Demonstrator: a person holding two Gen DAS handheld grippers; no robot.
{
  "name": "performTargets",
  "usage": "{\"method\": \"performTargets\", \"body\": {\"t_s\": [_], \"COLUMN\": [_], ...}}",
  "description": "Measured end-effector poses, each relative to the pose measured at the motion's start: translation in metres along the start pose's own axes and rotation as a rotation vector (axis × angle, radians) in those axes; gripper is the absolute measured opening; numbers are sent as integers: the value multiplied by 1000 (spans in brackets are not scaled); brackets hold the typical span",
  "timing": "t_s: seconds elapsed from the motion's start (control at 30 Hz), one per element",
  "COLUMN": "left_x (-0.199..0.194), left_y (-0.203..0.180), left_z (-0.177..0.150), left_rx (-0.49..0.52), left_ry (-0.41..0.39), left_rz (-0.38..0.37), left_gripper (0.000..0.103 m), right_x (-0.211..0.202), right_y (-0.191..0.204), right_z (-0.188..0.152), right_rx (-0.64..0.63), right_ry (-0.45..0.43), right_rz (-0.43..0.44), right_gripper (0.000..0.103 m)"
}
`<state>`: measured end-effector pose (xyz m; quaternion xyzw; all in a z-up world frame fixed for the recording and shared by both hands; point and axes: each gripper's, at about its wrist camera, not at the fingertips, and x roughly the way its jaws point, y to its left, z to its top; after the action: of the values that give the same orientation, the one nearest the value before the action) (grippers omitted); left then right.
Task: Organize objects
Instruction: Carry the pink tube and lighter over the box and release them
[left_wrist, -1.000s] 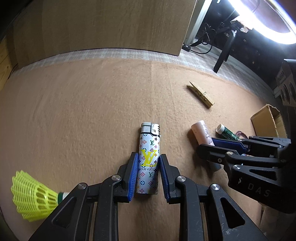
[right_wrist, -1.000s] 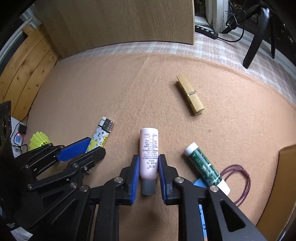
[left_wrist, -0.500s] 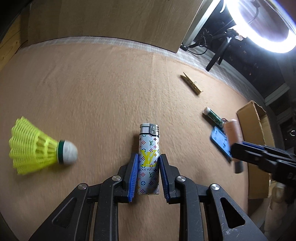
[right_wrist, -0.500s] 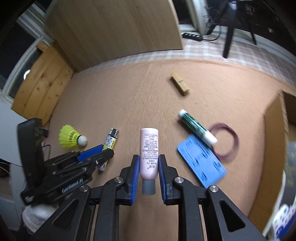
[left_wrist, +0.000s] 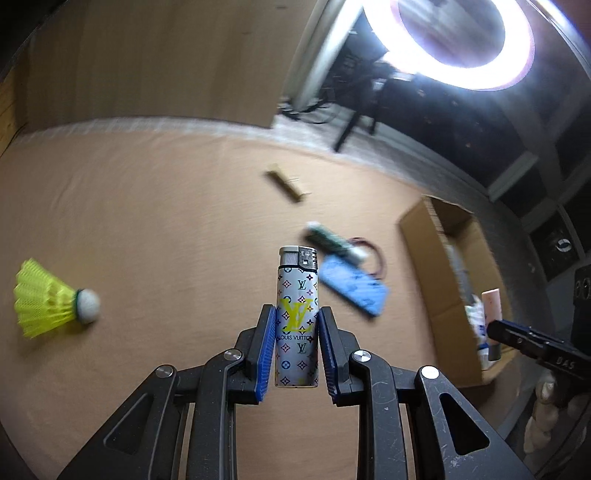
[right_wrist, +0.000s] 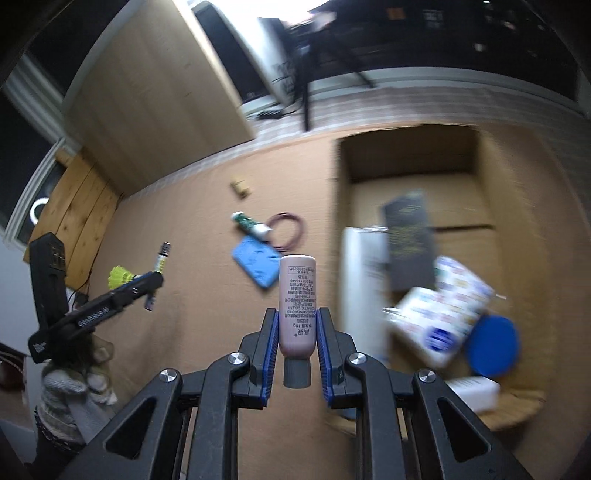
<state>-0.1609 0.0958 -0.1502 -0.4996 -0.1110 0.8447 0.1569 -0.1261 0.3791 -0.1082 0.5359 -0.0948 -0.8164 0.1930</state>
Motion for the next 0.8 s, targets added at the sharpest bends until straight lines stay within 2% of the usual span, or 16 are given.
{"method": "performTargets", "body": {"t_s": [0.33, 0.63, 0.8], "left_x": [23, 55, 70], "left_y": [-102, -180, -205], "left_z": [16, 22, 20], "left_rx": [153, 253, 270], "left_ry": [11, 38, 59], "left_rz": [-107, -147, -154], "left_gripper": [25, 25, 25], "right_x": [-47, -53, -50], "right_y": [-66, -99, -106], "right_z": [-21, -25, -24], "right_rx": [96, 134, 130], "right_ry": [-75, -86, -78], "right_rz": [-100, -151, -159], "right_gripper": [18, 18, 18]}}
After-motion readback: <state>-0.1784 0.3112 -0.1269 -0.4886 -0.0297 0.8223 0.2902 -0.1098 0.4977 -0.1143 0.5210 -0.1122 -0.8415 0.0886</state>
